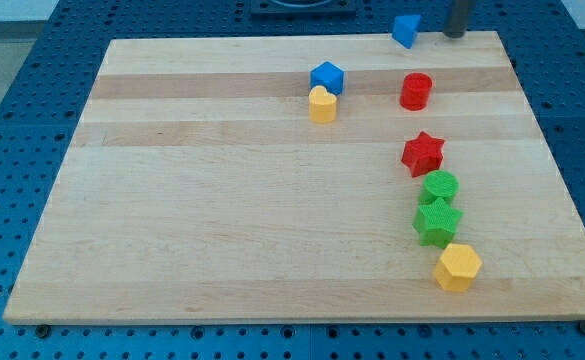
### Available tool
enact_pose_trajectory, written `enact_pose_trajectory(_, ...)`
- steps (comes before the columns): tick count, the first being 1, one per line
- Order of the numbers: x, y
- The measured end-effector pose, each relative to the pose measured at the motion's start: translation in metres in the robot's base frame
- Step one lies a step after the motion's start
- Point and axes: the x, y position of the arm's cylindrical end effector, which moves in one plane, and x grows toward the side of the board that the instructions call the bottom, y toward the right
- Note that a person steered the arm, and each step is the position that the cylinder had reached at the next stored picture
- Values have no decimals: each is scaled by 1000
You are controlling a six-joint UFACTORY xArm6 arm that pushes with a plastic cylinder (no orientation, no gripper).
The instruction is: Push the yellow hexagon to the right of green star
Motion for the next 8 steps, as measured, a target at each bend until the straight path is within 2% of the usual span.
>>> enact_pose_trajectory(1, 3, -96)
enact_pose_trajectory(2, 26, -171)
enact_pose_trajectory(3, 38, -213)
enact_pose_trajectory(4, 42, -227)
enact_pose_trajectory(5, 114, -298)
enact_pose_trajectory(6, 244, -339)
enact_pose_trajectory(7, 362, -308)
enact_pose_trajectory(8, 424, -241)
